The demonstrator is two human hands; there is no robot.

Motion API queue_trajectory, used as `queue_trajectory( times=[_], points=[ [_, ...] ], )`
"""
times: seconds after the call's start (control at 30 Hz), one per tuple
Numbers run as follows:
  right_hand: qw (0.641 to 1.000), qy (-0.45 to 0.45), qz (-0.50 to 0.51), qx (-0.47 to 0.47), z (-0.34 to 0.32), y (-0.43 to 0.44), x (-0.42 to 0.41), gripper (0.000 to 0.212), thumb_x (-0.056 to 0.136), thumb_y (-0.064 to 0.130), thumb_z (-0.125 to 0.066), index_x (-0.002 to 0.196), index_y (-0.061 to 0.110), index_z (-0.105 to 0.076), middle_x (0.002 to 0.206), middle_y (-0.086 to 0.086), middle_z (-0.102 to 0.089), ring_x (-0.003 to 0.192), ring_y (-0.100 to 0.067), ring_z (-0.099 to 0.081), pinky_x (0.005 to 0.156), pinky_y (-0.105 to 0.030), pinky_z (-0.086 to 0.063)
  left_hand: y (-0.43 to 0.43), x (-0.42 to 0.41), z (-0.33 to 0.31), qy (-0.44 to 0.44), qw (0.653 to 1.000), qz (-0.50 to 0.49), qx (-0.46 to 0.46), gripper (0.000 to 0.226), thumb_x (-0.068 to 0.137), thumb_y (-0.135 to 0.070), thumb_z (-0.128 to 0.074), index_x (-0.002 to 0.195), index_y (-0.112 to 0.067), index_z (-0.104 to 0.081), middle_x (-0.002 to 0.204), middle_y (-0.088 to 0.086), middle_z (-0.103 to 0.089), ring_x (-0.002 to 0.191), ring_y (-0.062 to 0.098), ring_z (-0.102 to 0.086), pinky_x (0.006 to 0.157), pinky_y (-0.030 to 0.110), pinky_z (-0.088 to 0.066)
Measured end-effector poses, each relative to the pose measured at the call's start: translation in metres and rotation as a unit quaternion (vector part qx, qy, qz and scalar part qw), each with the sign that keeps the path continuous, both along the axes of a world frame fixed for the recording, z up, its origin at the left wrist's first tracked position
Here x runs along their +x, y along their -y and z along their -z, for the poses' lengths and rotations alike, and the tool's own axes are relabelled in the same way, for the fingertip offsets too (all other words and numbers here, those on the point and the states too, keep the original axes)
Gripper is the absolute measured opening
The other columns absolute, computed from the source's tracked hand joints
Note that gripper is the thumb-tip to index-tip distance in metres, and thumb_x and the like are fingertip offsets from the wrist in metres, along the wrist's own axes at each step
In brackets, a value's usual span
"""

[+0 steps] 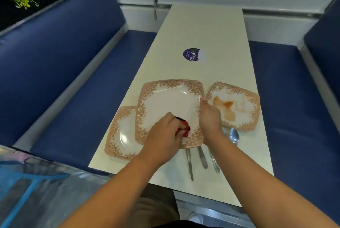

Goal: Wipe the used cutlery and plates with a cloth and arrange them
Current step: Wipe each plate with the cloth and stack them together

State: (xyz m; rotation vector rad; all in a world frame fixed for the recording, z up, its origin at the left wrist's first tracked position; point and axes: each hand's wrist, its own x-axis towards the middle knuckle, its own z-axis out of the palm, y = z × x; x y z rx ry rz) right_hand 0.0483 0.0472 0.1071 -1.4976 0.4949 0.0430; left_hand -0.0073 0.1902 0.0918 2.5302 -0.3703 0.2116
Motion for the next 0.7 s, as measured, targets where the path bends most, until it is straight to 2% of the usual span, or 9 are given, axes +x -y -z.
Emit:
queue_trajectory(
  times=[0.07, 0.13, 0.2, 0.27, 0.37, 0.47, 0.53, 0.63, 0.7],
  points=[
    [1.0, -0.002, -0.023, -0.005, 0.006, -0.01, -0.004, 0.052, 0.104, 0.04, -0.044, 0.075, 0.002, -0.065, 0.059, 0.003, -0.062, 0.056, -0.012, -0.058, 0.056, -0.023, -0.045, 0.014, 0.003, 0.001, 0.014, 1.0, -0.002, -0.025, 0.014, 0.093, -0.017, -0.062, 0.103, -0.02, -0.07, 0.095, -0.004, -0.053, 0.08, 0.013, -0.056, 0.067, 0.025, -0.044],
    [1.0, -0.001, -0.027, -0.01, 0.008, -0.022, -0.008, 0.052, 0.105, 0.036, -0.042, 0.061, 0.016, -0.059, 0.049, 0.009, -0.057, 0.05, -0.011, -0.054, 0.054, -0.027, -0.043, 0.02, 0.019, -0.002, 0.037, 0.998, -0.045, -0.039, 0.016, 0.095, -0.017, -0.06, 0.107, -0.018, -0.071, 0.097, -0.001, -0.055, 0.08, 0.015, -0.055, 0.066, 0.027, -0.044],
    [0.999, 0.005, -0.034, -0.018, 0.01, -0.034, -0.011, 0.052, 0.105, 0.038, -0.041, 0.061, 0.016, -0.059, 0.053, 0.003, -0.055, 0.054, -0.017, -0.05, 0.057, -0.031, -0.039, 0.016, 0.043, -0.007, 0.046, 0.993, -0.097, -0.04, 0.015, 0.097, -0.02, -0.059, 0.106, -0.014, -0.069, 0.1, 0.001, -0.055, 0.083, 0.018, -0.056, 0.069, 0.032, -0.047],
    [0.998, 0.011, -0.043, -0.035, 0.012, -0.041, -0.014, 0.051, 0.104, 0.041, -0.042, 0.06, 0.017, -0.05, 0.055, 0.002, -0.046, 0.057, -0.017, -0.042, 0.059, -0.033, -0.034, 0.005, 0.065, -0.012, 0.057, 0.989, -0.131, -0.036, 0.015, 0.097, -0.021, -0.059, 0.104, -0.011, -0.069, 0.103, 0.002, -0.056, 0.084, 0.02, -0.058, 0.071, 0.037, -0.05],
    [0.997, 0.013, -0.059, -0.041, 0.014, -0.043, -0.013, 0.048, 0.103, 0.043, -0.042, 0.063, 0.018, -0.039, 0.056, 0.003, -0.035, 0.059, -0.016, -0.036, 0.062, -0.033, -0.029, -0.024, 0.085, -0.017, 0.07, 0.984, -0.161, -0.006, 0.017, 0.099, -0.024, -0.057, 0.103, -0.012, -0.068, 0.103, 0.0, -0.054, 0.076, 0.016, -0.054, 0.067, 0.037, -0.05],
    [0.998, 0.013, -0.057, -0.014, 0.014, -0.038, -0.005, 0.048, 0.104, 0.04, -0.042, 0.062, 0.017, -0.04, 0.054, 0.002, -0.037, 0.056, -0.016, -0.038, 0.06, -0.03, -0.03, -0.064, 0.085, -0.008, 0.052, 0.973, -0.218, 0.05, 0.02, 0.102, -0.025, -0.052, 0.105, -0.015, -0.07, 0.1, -0.004, -0.048, 0.073, 0.012, -0.044, 0.065, 0.027, -0.038],
    [0.998, 0.014, -0.052, -0.015, 0.016, -0.036, 0.001, 0.047, 0.104, 0.041, -0.043, 0.065, 0.015, -0.041, 0.056, -0.001, -0.037, 0.058, -0.018, -0.038, 0.06, -0.031, -0.03, -0.083, 0.078, 0.002, 0.025, 0.97, -0.233, 0.067, 0.019, 0.102, -0.023, -0.052, 0.107, -0.015, -0.068, 0.099, -0.007, -0.041, 0.073, 0.012, -0.042, 0.065, 0.027, -0.034],
    [0.999, 0.004, -0.038, -0.009, 0.023, -0.039, 0.013, 0.04, 0.103, 0.045, -0.044, 0.078, 0.013, -0.052, 0.068, -0.01, -0.043, 0.065, -0.021, -0.045, 0.064, -0.034, -0.035, -0.094, 0.06, 0.015, 0.001, 0.972, -0.217, 0.085, 0.017, 0.101, -0.024, -0.054, 0.109, -0.016, -0.067, 0.105, -0.003, -0.05, 0.078, 0.012, -0.044, 0.068, 0.027, -0.036],
    [0.999, -0.008, -0.031, -0.002, 0.03, -0.042, 0.019, 0.045, 0.1, 0.049, -0.044, 0.083, 0.011, -0.057, 0.076, -0.009, -0.05, 0.07, -0.023, -0.05, 0.068, -0.036, -0.039, -0.094, 0.049, 0.019, 0.0, 0.977, -0.194, 0.085, 0.017, 0.099, -0.025, -0.057, 0.107, -0.017, -0.069, 0.106, -0.001, -0.056, 0.082, 0.016, -0.052, 0.07, 0.027, -0.041]
  ],
)
